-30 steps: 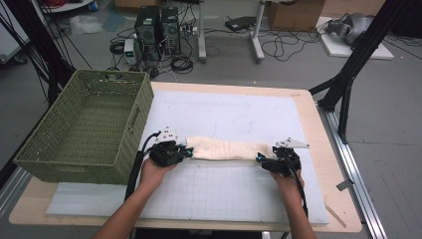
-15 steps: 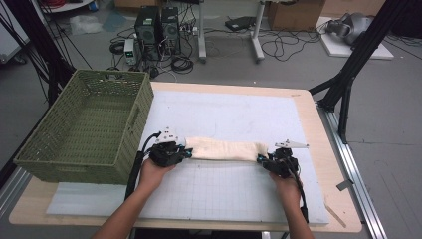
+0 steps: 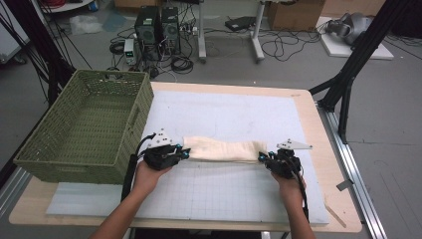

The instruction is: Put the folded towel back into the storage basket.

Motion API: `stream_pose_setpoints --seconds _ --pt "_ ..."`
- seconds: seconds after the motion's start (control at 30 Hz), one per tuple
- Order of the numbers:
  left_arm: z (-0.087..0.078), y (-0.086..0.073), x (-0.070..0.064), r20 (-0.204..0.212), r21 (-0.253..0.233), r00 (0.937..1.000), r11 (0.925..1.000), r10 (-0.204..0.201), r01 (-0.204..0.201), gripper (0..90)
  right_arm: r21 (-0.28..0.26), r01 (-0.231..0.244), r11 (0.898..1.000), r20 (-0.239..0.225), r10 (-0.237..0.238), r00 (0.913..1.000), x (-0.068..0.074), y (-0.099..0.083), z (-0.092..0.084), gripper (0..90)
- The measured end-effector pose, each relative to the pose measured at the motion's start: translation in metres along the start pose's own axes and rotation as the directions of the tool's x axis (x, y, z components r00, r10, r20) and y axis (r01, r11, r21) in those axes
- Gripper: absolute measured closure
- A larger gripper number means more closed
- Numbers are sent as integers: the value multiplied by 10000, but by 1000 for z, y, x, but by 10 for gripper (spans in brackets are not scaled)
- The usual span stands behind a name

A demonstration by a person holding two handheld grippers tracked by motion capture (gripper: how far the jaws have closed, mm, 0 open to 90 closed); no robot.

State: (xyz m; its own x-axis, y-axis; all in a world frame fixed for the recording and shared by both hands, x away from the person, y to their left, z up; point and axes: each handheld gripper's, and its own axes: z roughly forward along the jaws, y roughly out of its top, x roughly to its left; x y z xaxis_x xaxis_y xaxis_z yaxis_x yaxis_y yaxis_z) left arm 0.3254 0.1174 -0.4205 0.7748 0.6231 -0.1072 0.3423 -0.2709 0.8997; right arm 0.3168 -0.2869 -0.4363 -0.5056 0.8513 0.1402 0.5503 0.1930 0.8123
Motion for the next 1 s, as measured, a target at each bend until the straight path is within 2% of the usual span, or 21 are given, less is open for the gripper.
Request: stream_pose_setpoints --seconds 0.17,0.2,0.23,0.3,0.33,0.47,0.57,0.6,0.7,0.73,0.77,0.8,0.9,0.93,1.0 --pt "-14 3 -5 98 -580 9999 9983 55 -50 799 -665 511 9965 -129 -521 9986 4 7 -9 801" --pt "-17 4 -6 112 -707 9999 9975 66 -58 799 -665 511 9965 -129 -521 9986 4 7 -9 801" --pt "-19 5 -7 135 -843 9999 9964 92 -80 800 -939 775 9926 -140 -792 9968 6 10 -12 801" --pt "-24 7 -8 200 -1009 9998 9949 92 -71 800 -1005 913 9907 -124 -930 9956 7 11 -13 802" --pt "-26 8 -9 195 -1079 9997 9941 136 -115 800 -1190 1161 9861 -107 -1182 9929 8 13 -15 803" --pt "-35 11 -12 243 -1313 9995 9912 221 -187 800 -1384 1442 9798 -46 -1462 9892 11 17 -18 803" --pt "-42 14 -12 179 -1520 9996 9882 207 -177 801 -1721 1901 9666 -12 -1932 9812 15 26 -22 804" --pt "-45 15 -12 156 -1611 9997 9868 206 -178 801 -1721 1901 9666 -12 -1932 9812 15 26 -22 804" --pt "-56 18 -12 73 -1900 9997 9816 214 -196 800 -2156 2051 9547 -161 -2135 9768 20 38 -24 805" --pt "-59 19 -11 31 -1993 9998 9798 187 -177 800 -2156 2051 9547 -161 -2135 9768 20 38 -24 805" --pt "-63 20 -11 -25 -2061 9998 9784 184 -185 801 -2292 2240 9473 -211 -2348 9718 24 42 -24 805" --pt "-66 20 -11 -95 -2105 9998 9774 187 -203 801 -2319 2309 9449 -261 -2434 9696 25 44 -23 805" --pt "-74 21 -10 -272 -2190 9994 9753 229 -283 800 -2246 2457 9430 -345 -2596 9651 29 48 -21 806" --pt "-76 21 -10 -318 -2220 9993 9746 215 -280 801 -2215 2652 9384 -340 -2792 9596 31 55 -18 807" --pt "-81 21 -9 -417 -2310 9989 9725 216 -307 800 -2219 2694 9371 -381 -2844 9580 32 58 -17 807"
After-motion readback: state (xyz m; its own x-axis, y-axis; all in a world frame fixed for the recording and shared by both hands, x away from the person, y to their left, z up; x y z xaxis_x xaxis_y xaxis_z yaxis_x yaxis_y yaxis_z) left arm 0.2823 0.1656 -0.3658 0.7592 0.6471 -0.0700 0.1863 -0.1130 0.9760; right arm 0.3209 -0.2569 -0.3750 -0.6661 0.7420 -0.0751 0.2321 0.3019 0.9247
